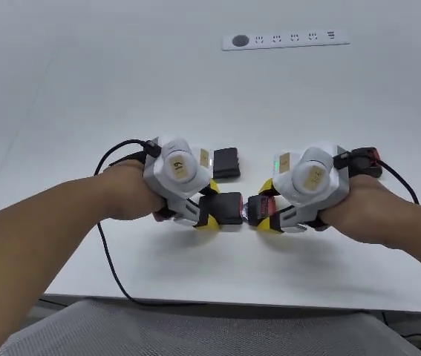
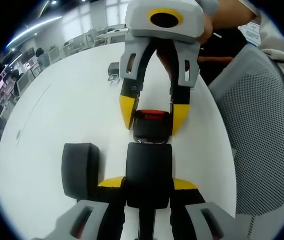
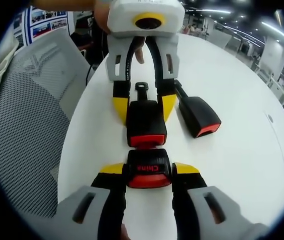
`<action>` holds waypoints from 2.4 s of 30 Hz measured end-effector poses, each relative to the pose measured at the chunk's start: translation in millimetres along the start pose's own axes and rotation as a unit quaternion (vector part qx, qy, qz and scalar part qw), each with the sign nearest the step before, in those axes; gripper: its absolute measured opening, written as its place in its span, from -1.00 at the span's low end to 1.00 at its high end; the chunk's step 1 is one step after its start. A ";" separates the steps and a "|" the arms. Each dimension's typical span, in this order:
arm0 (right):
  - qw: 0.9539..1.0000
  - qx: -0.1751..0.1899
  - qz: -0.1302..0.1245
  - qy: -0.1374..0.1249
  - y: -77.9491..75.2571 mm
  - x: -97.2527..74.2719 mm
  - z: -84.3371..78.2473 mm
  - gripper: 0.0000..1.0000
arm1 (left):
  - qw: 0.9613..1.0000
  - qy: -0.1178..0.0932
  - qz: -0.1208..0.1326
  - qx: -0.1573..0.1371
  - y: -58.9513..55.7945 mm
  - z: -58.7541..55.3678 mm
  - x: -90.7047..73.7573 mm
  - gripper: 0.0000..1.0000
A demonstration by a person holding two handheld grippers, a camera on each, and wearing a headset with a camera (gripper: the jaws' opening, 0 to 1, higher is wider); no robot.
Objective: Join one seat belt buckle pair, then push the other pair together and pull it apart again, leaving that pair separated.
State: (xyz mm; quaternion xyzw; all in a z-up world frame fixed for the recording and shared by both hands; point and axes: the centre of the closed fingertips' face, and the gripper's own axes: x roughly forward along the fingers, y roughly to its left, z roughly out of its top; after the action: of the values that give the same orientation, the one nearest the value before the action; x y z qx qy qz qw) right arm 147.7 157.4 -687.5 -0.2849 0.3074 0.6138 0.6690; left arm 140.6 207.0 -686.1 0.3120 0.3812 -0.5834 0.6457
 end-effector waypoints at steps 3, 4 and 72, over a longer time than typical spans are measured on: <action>1.000 0.014 0.005 -0.014 2.4 -3.8 0.9 -0.31 | 1.000 -0.012 -0.006 -0.014 0.1 -0.9 -0.4 -0.26; 1.000 0.014 0.004 -0.015 3.5 -5.0 0.6 -0.32 | 1.000 -0.013 -0.006 -0.019 0.3 -1.3 -0.7 -0.26; 0.994 -0.021 -0.058 0.093 -106.2 -104.3 -124.9 -0.33 | 0.999 0.024 0.028 0.029 88.9 2.6 -6.1 -0.34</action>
State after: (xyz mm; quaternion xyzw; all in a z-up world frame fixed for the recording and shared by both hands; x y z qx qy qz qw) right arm 239.8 -13.7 -688.7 -0.3719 0.3386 0.5510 0.6659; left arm 228.8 219.0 -683.2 0.3549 0.3704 -0.5682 0.6434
